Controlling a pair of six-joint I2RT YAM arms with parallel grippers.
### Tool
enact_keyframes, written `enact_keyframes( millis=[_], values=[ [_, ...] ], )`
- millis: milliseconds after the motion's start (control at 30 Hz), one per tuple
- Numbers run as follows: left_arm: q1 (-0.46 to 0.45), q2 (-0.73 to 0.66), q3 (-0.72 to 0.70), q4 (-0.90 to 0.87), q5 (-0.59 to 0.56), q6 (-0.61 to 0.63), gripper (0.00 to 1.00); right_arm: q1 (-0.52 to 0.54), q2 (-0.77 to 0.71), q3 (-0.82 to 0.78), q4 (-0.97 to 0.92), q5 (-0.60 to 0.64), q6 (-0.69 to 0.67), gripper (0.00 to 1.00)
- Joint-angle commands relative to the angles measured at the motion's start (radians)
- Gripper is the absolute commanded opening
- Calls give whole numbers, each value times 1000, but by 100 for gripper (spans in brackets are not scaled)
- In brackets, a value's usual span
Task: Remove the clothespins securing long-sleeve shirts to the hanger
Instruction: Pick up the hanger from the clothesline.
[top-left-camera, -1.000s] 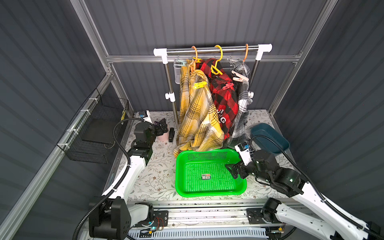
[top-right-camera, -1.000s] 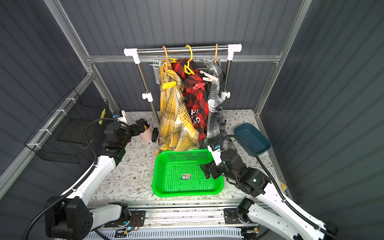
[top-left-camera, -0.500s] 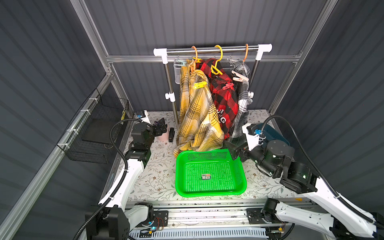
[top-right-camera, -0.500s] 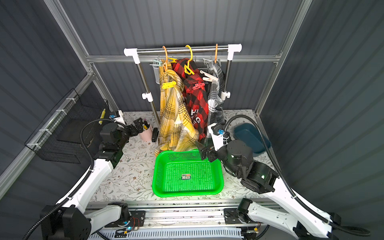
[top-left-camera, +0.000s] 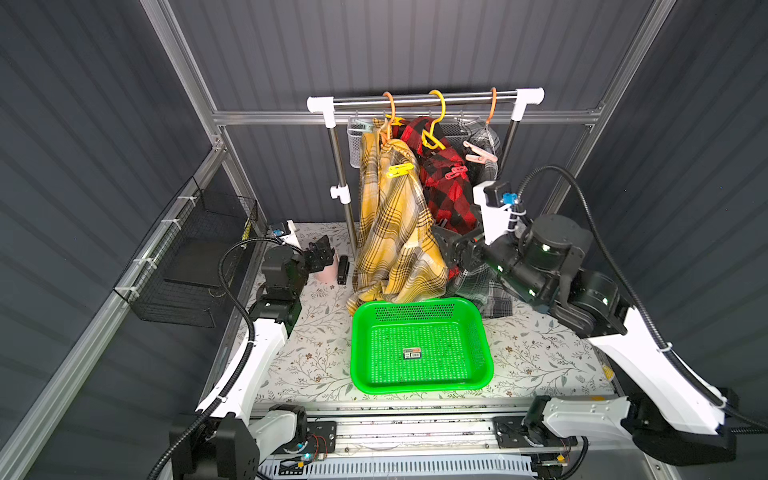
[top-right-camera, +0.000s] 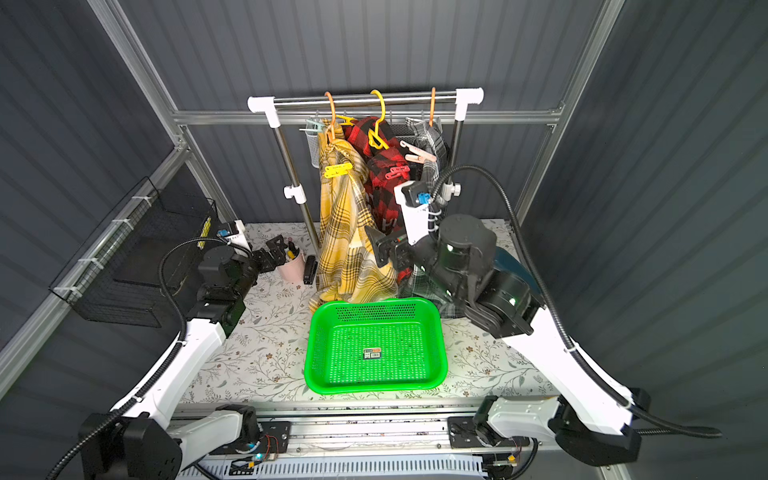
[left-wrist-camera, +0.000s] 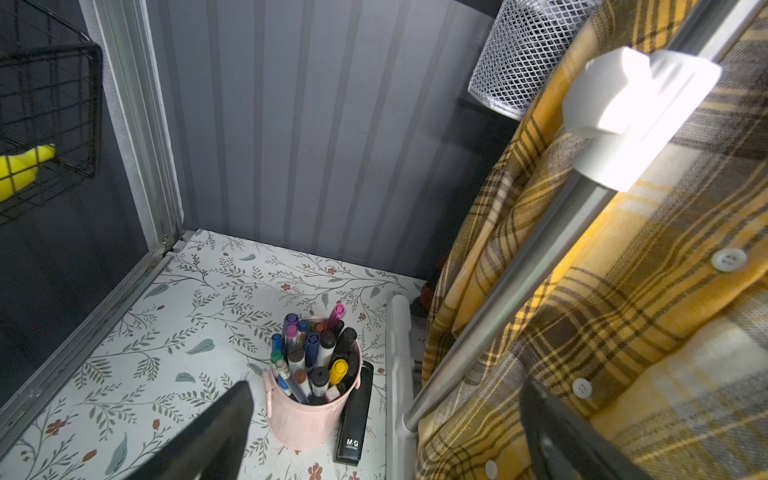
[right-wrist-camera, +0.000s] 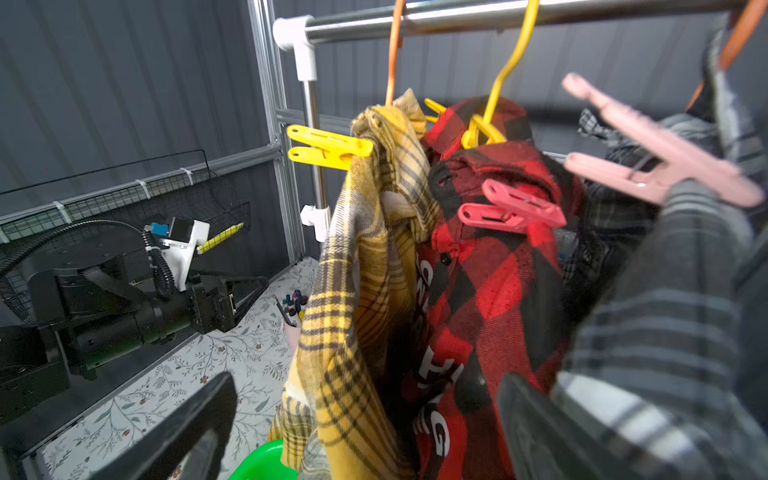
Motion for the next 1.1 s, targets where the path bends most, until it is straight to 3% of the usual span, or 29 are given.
enact_keyframes(
  millis=[0,333,700,933,1067],
  values=[
    [2,-11,13,6,24,4,100,-65,61,113,-102,-90,69,97],
    [3,-13,12,6,49,4,100,-87,274,380,-232,-202,89,94],
    [5,-17,0,4,61,0,100,-87,389,504,-291,-149,100,88],
    [5,-19,-5,3,66,-4,100,-87,471,609,-331,-114,89,72],
    [4,-17,-5,-1,71,-4,100,-87,483,621,-329,-88,83,53]
  ],
)
